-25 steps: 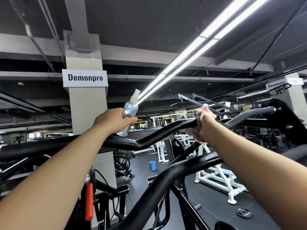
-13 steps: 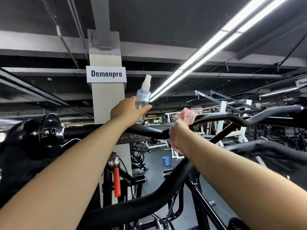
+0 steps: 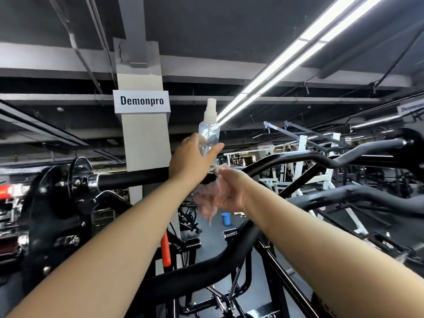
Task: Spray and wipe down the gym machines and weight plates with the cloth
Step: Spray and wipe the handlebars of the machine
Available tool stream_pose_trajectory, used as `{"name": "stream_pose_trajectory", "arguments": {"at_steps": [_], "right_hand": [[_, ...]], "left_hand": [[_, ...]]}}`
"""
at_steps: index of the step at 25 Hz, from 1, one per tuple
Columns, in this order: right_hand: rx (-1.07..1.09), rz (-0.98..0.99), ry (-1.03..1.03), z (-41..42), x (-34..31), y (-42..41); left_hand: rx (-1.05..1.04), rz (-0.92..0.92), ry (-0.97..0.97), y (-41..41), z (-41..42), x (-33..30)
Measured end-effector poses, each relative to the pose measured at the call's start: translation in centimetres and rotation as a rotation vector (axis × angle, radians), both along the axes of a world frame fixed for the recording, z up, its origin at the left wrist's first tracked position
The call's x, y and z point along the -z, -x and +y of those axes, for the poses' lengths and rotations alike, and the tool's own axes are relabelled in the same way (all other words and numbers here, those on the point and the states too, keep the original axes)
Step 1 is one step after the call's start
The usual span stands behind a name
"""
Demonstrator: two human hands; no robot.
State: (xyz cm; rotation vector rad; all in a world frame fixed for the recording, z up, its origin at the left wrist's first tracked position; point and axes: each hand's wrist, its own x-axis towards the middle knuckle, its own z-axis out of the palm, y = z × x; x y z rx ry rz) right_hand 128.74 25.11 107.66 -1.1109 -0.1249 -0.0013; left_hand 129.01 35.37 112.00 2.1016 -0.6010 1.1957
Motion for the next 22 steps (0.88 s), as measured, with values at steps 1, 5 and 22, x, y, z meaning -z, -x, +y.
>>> {"name": "stream_pose_trajectory", "arguments": {"at_steps": [1,5,22], "right_hand": [[0.009,-0.058,0.036,-1.1,-0.1,1.0],[0.167,-0.251,0.127,-6.5,-1.0,5.5],[0.732,-0.402,1.639,-19.8,8.7,5.1]], "left_hand": [[0.039,-0.003,0.005,0.3,-0.6,0.4],[0.172,0.039,0.002,1.3,-2.9,1.6],[0.079,0.146,-0.140,-0.6,-6.3,10.7]]}}
